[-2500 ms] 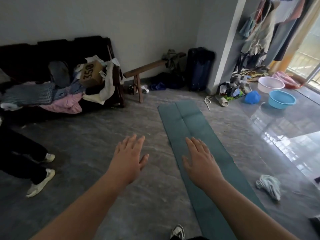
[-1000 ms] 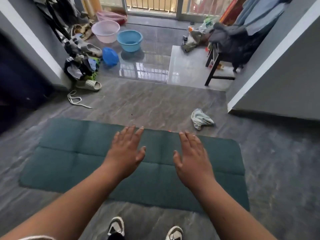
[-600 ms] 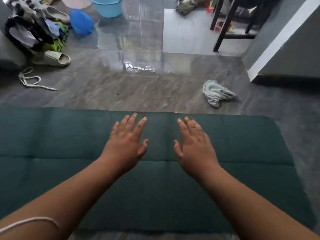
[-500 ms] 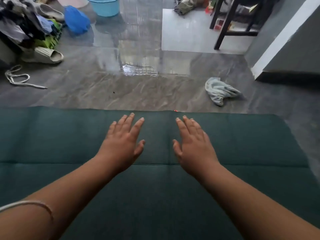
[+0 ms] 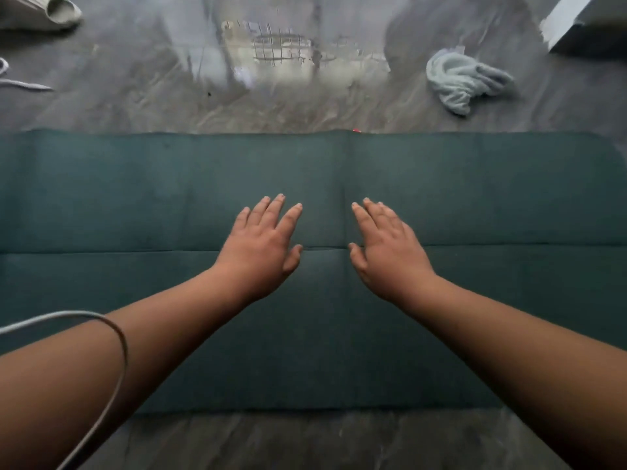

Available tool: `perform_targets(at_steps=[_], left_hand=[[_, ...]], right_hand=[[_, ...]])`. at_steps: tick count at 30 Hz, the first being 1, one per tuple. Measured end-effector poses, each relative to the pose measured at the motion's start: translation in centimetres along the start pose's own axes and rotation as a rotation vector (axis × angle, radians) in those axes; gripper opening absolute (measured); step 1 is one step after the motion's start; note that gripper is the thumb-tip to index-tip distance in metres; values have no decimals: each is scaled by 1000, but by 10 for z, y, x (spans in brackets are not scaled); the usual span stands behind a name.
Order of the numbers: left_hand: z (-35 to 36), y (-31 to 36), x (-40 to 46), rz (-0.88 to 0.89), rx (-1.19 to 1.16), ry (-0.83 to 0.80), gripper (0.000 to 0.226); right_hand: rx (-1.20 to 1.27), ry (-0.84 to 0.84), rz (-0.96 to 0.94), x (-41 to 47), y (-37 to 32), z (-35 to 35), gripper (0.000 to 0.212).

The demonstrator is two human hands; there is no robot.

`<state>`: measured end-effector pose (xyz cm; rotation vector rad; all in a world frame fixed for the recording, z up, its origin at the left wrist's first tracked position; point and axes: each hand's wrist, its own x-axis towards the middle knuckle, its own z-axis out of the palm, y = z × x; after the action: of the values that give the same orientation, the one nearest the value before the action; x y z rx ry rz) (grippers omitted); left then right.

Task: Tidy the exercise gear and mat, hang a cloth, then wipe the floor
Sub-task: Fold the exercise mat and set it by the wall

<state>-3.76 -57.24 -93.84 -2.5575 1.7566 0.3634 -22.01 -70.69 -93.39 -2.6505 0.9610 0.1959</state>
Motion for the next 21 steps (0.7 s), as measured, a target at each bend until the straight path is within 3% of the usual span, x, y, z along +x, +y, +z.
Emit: perform_targets(at_steps=[15, 21], left_hand=[[118, 12, -121, 158, 43, -410, 75], [134, -2, -148, 303, 153, -588, 91]], right_hand=[[-257, -389, -255, -124, 16, 127, 74], [-320, -496, -403, -137, 30, 137, 107]])
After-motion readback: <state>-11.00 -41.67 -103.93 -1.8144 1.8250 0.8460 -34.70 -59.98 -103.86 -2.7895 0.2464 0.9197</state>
